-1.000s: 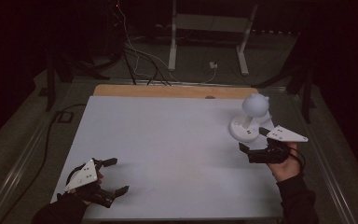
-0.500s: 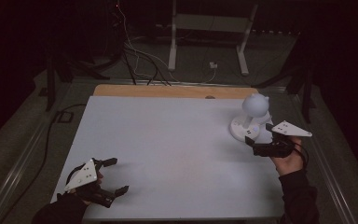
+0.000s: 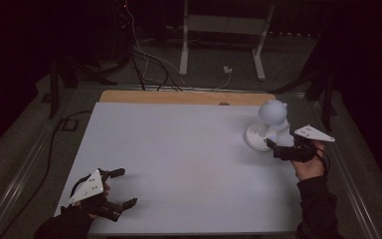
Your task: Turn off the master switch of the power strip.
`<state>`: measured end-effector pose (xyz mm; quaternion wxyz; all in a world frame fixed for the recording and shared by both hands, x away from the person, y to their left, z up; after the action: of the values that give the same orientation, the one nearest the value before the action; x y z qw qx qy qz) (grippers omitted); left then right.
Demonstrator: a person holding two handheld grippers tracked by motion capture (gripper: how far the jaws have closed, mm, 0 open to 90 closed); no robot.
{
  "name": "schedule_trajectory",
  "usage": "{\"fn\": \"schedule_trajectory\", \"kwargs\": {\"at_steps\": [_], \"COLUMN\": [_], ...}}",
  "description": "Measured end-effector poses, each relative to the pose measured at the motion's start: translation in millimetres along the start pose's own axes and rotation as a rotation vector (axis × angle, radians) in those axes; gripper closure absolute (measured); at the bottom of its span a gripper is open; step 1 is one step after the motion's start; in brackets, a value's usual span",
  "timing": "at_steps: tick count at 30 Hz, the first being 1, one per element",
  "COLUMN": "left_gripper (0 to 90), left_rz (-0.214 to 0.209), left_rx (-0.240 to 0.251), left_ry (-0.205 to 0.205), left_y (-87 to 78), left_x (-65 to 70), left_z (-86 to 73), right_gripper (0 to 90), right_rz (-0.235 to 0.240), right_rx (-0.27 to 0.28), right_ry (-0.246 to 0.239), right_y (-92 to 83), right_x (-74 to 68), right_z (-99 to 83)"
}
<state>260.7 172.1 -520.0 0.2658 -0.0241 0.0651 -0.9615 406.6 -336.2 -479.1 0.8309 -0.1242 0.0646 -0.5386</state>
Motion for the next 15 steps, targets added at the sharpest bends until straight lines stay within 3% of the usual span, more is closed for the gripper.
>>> {"fn": "schedule_trajectory", "kwargs": {"at_steps": [8, 15], "left_gripper": [0.2, 0.2], "left_rz": [0.000, 0.000], "left_rx": [0.000, 0.000], "left_ry": [0.000, -0.001], "left_y": [-0.2, -0.1], "left_x": [-0.1, -0.2], "left_z": [0.0, 0.0], "right_gripper": [0.1, 0.1], "right_rz": [-0.038, -0.104], "right_rx": [-0.026, -0.030], "right_ry": [0.004, 0.065], "right_y": [10.0, 17.4], "right_x": [11.9, 21.9], "right_z": [-6.6, -14.9]}}
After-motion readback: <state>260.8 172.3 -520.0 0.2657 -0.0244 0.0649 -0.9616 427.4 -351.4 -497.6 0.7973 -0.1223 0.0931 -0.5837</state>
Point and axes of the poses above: each handheld gripper's, and its own axes: y roughly forward along the jaws, z roughly out of its top, x roughly to its right, the point moved 7 cm from there along y, roughly forward along the jaws, and after that the axes turned 10 degrees about x, right-handed, at the moved point
